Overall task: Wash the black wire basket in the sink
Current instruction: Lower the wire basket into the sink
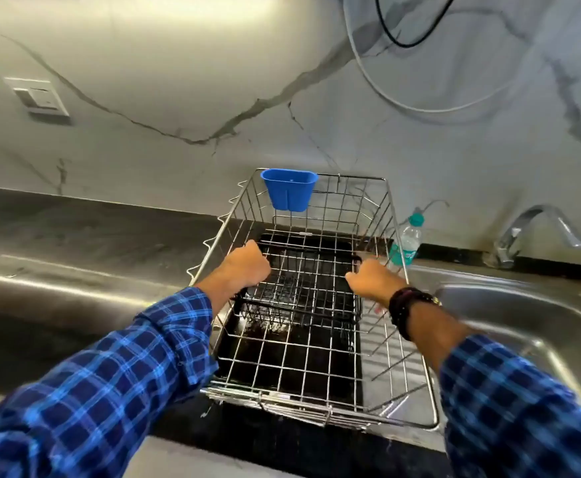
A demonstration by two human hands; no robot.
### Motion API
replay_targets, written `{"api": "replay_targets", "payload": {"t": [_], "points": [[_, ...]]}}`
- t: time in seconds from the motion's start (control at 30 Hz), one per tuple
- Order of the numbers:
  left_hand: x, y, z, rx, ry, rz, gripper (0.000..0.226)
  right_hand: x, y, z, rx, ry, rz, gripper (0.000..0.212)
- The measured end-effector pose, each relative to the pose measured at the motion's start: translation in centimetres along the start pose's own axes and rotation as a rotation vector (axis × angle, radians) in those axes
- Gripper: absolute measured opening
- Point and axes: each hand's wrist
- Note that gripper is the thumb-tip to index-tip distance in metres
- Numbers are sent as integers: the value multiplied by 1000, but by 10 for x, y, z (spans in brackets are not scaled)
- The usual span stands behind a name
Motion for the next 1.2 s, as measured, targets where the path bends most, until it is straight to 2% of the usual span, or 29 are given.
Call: {"api": "replay_targets", "payload": {"t": [0.13,0.23,0.33,0.4,0.47,0.57,0.67,0.8,0.9,1.07,1.2], "points": [[7,-2,6,-42,41,96,64,21,1,-9,50,36,6,22],[14,-1,4,-69,38,128,63,36,-4,-11,108,-42,52,18],[7,7,4,-49,63,54,40,29,-10,-15,172,-157,146,13],[-5,13,1,-8,99,-34,24,11,-13,-18,116,-203,193,15],[-25,13,-4,-4,56,-146,20,-17,-16,-28,25,-259,311,8],[-63,0,-26,25,-73,-381,24,-61,-24,-47,-104,-323,544,13],[-87,-29,-62,104,-233,-550,28,-102,-46,-67,-139,-360,729,19],[-79,-86,-109,128,-245,-743,25,-146,-105,-90,-106,-421,845,22],[-52,-134,-148,169,-197,-766,25,-167,-170,-104,-25,-452,934,22],[8,-212,-198,248,-63,-709,25,-183,-288,-109,81,-503,883,24],[66,-260,-219,179,16,-767,17,-180,-359,-104,186,-486,875,23]]}}
Point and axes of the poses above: each hand's wrist, its own z-axis towards the middle knuckle, its own x-axis out of the palm, y = z × x, and after that the axes turned 13 degrees about -y, right-handed
